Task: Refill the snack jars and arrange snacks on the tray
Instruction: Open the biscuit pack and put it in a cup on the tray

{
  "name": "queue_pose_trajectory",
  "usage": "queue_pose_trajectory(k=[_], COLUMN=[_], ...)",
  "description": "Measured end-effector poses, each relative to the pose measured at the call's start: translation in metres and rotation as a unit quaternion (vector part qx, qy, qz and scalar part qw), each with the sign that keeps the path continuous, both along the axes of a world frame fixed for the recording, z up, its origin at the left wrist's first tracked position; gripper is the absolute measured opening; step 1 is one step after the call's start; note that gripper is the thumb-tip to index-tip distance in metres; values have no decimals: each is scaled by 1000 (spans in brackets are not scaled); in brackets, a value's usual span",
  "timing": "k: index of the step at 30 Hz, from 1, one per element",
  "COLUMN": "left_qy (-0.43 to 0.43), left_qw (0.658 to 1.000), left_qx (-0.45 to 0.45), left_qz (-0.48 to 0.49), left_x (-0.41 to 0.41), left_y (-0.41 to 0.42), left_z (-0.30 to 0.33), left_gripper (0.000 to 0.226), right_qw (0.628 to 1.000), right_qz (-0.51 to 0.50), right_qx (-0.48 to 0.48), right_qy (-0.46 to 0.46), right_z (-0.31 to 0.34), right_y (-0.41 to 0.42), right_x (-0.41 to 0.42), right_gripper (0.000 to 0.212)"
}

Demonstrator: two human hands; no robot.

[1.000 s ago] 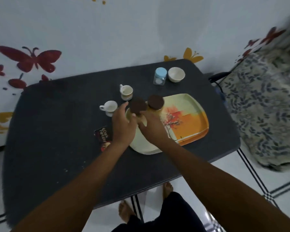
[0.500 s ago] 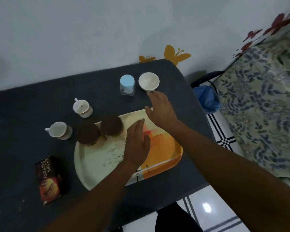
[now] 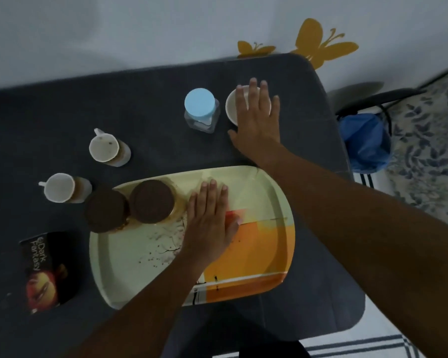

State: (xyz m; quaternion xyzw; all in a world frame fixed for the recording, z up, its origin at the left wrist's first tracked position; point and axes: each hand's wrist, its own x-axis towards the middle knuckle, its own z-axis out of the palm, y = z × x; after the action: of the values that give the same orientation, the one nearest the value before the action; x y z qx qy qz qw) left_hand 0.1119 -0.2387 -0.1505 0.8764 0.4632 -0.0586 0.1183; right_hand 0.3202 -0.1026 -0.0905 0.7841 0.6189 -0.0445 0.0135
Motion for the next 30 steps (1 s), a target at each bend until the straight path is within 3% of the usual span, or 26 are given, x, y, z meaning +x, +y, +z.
queue_pose_trajectory(k=[11, 17, 20, 24, 30], left_qy=[21, 22, -15, -8, 4], left_qw=[1000, 1000, 1000, 1000, 1000], left_qx=[9, -13, -10, -4, -5], left_qz=[-7, 5, -1, -16, -18], left_x=[0, 2, -7, -24, -26], left_y=[-2, -8, -24, -40, -40], left_z=[-5, 8, 12, 9, 11], left_gripper=[81, 83, 83, 82, 81], right_qw=[999, 986, 983, 987, 990], right_qz=[-6, -47, 5, 80, 103], right_qx=[-38, 94, 119, 70, 17], right_qy=[10, 128, 143, 123, 97], right_z=[-3, 18, 21, 6, -11], right_y=[25, -38, -87, -134, -153], right_x=[6, -11, -26, -39, -37], right_gripper=[97, 93, 96, 95, 88])
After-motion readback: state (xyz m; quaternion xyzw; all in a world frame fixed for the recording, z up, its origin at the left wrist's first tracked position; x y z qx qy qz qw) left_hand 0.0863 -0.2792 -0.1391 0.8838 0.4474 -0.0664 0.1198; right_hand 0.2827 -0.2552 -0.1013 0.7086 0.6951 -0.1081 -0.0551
